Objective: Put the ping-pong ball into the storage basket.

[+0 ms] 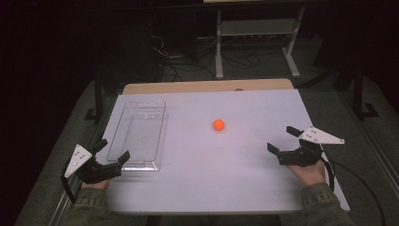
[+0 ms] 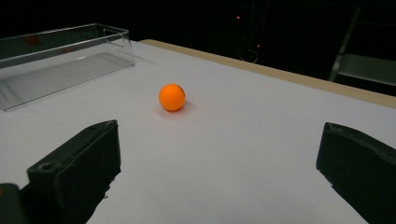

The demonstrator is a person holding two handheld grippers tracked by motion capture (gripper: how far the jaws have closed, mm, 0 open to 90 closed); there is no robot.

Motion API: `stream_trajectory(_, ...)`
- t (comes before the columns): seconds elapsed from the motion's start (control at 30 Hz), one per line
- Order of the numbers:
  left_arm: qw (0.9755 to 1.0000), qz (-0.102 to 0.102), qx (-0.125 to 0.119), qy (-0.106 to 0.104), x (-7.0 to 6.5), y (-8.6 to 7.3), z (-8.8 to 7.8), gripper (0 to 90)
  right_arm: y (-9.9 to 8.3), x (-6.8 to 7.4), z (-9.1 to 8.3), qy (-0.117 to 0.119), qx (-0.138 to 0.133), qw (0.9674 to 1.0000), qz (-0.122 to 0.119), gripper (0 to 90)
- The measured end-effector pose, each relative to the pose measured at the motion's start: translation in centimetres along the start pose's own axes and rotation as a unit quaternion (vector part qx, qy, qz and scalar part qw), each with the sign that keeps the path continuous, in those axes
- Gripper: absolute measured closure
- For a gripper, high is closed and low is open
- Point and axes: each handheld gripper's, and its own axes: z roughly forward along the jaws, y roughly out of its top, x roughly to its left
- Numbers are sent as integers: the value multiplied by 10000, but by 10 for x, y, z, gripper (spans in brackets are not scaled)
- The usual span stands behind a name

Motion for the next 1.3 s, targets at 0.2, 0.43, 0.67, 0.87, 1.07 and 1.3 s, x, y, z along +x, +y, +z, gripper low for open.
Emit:
stream_trajectory(0.2, 10000, -16, -15, 28, -1, 1, -1, 0, -2, 0, 0, 37, 1, 10000, 33, 49)
stream_trajectory(0.43, 10000, 15, -1, 17, -4, 12, 2, 0, 0, 0, -4, -57, -227, 9997, 10, 18)
stream_trajectory(0.67, 9998, 179, 98, -36, -8, 15, 4, 0, 0, -1, -4, -73, -227, 9997, 92, 0)
stream_trajectory(0.87, 9995, 247, 189, -90, -8, 20, 6, 0, 1, 0, -5, -78, -276, 9996, 83, 0)
stream_trajectory(1.07, 9987, 372, 270, -212, -12, 26, 12, 0, 1, 1, -5, -60, -304, 9995, 86, 0)
stream_trajectory(1.3, 9974, 504, 441, -266, -14, 31, 18, 0, 1, 1, -6, -65, -341, 9994, 77, 0)
